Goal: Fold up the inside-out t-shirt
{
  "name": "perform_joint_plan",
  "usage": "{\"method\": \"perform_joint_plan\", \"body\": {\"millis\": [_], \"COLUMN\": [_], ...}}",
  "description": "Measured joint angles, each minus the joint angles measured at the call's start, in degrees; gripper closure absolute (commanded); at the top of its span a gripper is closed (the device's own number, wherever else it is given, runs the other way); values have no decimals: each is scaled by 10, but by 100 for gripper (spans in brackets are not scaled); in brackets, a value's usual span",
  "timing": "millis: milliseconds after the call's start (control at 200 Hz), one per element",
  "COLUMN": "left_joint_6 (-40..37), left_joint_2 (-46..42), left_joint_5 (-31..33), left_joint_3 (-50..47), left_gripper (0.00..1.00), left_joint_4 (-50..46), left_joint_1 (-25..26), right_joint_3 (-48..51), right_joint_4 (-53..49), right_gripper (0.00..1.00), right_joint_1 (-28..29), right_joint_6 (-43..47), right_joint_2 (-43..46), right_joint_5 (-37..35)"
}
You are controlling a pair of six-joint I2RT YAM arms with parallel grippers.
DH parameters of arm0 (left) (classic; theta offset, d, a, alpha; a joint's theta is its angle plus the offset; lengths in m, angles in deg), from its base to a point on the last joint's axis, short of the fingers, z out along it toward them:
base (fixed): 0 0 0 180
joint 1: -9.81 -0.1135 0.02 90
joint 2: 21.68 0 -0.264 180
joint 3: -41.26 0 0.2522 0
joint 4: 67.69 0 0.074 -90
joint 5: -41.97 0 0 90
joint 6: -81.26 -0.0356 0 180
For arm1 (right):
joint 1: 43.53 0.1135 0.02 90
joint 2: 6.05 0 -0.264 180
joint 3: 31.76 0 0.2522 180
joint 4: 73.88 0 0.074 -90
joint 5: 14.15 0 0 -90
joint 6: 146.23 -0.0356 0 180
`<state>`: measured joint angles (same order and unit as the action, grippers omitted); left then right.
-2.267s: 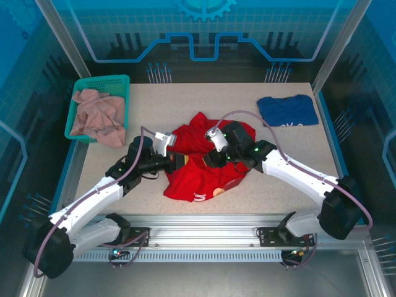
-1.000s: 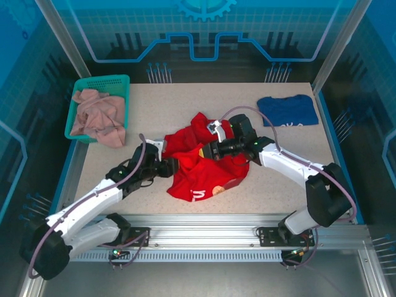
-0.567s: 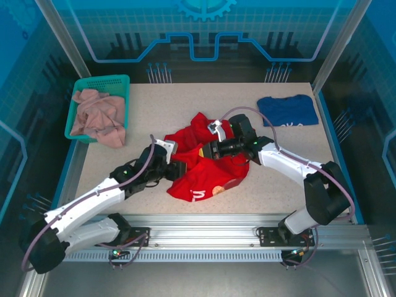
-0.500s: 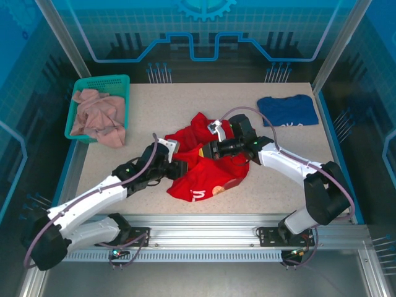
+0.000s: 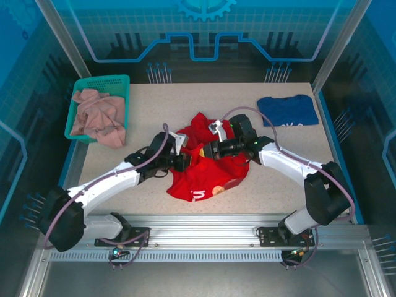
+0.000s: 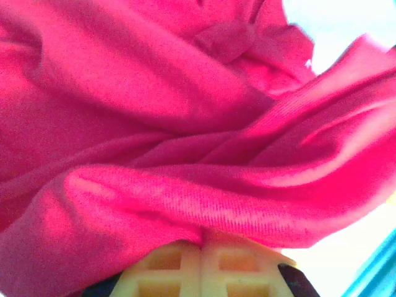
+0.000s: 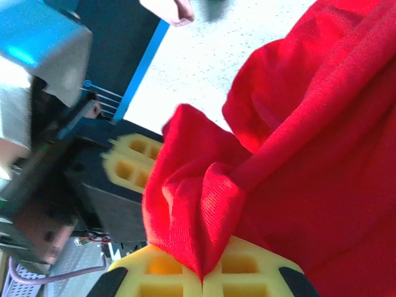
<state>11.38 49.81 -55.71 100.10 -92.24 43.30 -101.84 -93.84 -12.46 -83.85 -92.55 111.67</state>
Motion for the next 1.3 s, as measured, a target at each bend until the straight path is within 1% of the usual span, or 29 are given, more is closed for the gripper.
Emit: {"method": "perform_joint_plan", "body": {"millis": [25, 50, 125, 180, 270, 360, 460, 565, 640, 700, 805, 900, 990, 1045, 1125, 1160, 1180, 1205, 1225, 1300], "left_joint_6": [3, 6, 22, 41, 71, 100, 116, 129, 131, 133, 139, 141, 141, 141, 141, 141, 141, 141, 141, 141], "left_joint_2": [-7, -15, -43, -65, -97, -122, -137, -140, -140, -140, -143, -144, -146, -146, -146, -146, -146, -147, -148, -151], "left_joint_5": [-18, -34, -94, -136, -188, -220, -239, -251, -254, -259, -263, -267, -271, -272, -273, -273, -273, -273, -273, -271], "left_joint_3": [-2, -3, -12, -21, -38, -53, -67, -82, -89, -91, -96, -97, -97, -97, -97, -97, -97, -97, -98, -101], "left_gripper": [100, 100, 100, 100, 100, 100, 100, 100, 100, 100, 100, 100, 100, 100, 100, 100, 100, 100, 100, 100], "left_joint_4": [7, 12, 31, 47, 74, 94, 114, 133, 140, 148, 165, 171, 173, 174, 174, 174, 174, 174, 174, 171], "left_joint_1": [-6, -12, -31, -42, -55, -61, -62, -63, -63, -63, -63, -63, -63, -63, -63, -63, -63, -63, -63, -64], "right_joint_3": [-4, -8, -31, -54, -90, -102, -87, -54, -27, -11, 16, 38, 42, 42, 41, 39, 37, 35, 32, 22], "right_joint_4": [-14, -25, -71, -103, -140, -167, -188, -191, -181, -165, -131, -106, -85, -65, -35, -22, -16, -9, -2, 12], "right_gripper": [100, 97, 87, 77, 65, 61, 59, 59, 58, 57, 53, 50, 47, 44, 41, 42, 44, 50, 56, 86], "right_joint_1": [0, 0, 4, 10, 26, 45, 63, 80, 95, 102, 103, 105, 106, 106, 106, 106, 106, 106, 107, 107], "right_joint_6": [10, 22, 54, 76, 111, 141, 168, 192, 198, 196, 184, 171, 157, 153, 142, 139, 139, 136, 136, 131], "right_joint_2": [0, 0, 0, 0, 0, 13, 53, 116, 154, 163, 149, 130, 106, 91, 63, 49, 40, 30, 20, -4], "right_joint_5": [-11, -22, -70, -115, -191, -269, -322, -328, -310, -293, -272, -269, -273, -275, -273, -272, -271, -270, -268, -261]}}
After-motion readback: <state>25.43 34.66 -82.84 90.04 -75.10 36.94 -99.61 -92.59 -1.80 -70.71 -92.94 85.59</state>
